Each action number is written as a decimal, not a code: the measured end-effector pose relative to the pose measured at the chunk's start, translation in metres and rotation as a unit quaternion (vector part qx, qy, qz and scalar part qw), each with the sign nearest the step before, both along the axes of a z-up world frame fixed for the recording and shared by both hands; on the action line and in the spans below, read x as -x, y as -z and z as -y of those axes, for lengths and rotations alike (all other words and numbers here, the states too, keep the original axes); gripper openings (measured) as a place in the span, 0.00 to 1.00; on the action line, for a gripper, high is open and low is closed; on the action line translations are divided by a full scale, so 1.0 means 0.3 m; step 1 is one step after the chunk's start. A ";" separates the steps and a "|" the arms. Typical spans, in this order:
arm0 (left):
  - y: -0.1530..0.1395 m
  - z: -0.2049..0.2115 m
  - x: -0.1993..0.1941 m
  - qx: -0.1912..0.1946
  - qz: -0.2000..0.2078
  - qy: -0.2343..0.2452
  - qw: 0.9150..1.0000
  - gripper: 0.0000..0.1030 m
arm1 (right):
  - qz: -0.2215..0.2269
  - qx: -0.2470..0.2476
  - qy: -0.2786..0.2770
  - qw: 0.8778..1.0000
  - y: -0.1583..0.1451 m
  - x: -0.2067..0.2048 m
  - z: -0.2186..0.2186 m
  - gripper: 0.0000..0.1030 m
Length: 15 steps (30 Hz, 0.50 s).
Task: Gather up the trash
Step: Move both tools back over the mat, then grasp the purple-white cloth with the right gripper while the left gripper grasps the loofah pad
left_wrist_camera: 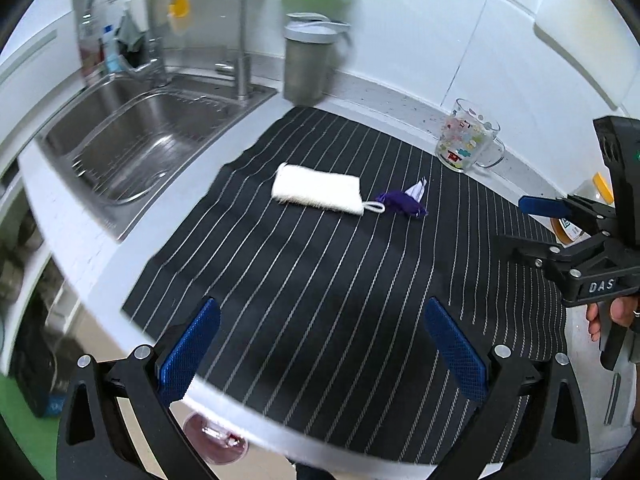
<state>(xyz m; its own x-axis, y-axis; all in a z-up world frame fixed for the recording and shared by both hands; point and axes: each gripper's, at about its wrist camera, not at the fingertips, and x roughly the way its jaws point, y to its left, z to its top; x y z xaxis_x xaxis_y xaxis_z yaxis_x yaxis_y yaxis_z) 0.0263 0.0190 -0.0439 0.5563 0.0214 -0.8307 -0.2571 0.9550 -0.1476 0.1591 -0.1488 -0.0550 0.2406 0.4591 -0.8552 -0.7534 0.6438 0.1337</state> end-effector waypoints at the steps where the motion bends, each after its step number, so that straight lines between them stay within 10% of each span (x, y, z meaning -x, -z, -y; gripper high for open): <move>1: 0.007 -0.007 -0.025 0.000 -0.003 0.007 1.000 0.95 | -0.002 0.000 0.006 1.000 0.010 -0.022 -0.010 0.97; 11: 0.100 -0.096 -0.215 0.008 -0.029 0.031 0.999 0.95 | -0.028 0.013 0.011 0.999 0.164 -0.197 -0.125 0.96; 15: 0.130 -0.117 -0.261 0.012 -0.036 0.034 0.999 0.95 | -0.040 0.020 0.007 0.999 0.221 -0.246 -0.160 0.78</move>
<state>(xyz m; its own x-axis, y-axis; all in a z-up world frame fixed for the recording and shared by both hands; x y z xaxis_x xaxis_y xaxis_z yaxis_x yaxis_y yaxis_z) 0.1046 0.0542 -0.0828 0.4938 -0.0337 -0.8689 -0.2031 0.9671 -0.1530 0.2330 -0.1008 -0.1215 0.1768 0.4203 -0.8900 -0.7319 0.6607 0.1666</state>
